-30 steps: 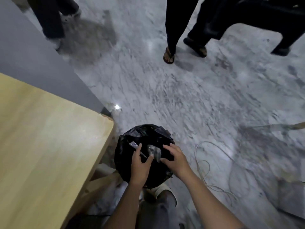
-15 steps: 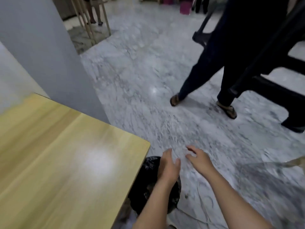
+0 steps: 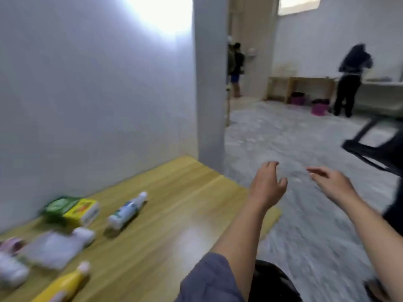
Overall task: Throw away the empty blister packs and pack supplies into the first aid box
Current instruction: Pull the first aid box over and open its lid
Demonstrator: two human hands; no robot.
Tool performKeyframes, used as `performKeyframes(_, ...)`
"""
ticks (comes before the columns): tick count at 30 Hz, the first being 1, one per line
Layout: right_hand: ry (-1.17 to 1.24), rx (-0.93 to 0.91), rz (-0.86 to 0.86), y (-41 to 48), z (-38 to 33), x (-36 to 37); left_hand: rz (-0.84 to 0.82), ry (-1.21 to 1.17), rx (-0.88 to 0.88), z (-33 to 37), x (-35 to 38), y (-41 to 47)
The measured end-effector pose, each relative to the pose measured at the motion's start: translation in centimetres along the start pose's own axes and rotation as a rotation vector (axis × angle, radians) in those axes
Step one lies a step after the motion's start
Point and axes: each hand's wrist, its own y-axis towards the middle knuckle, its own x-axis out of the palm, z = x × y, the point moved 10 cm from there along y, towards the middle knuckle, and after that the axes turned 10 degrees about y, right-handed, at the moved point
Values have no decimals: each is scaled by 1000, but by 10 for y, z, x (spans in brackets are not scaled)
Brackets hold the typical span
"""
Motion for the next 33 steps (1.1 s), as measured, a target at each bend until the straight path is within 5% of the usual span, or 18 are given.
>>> performKeyframes(12, 56, -486, -504, -170, -205, 273, 380, 487, -374, -185, -287, -215)
performKeyframes(20, 143, -788, -826, -323, -302, 413, 352, 687, -608, -263, -381, -378)
performKeyframes(25, 120, -1126, -880, -409, -349, 464, 302, 884, -773, -316, -418, -453)
performKeyframes(33, -157, -1469, -816, -469, -357, 537, 502, 901, -823, -351, -448, -498)
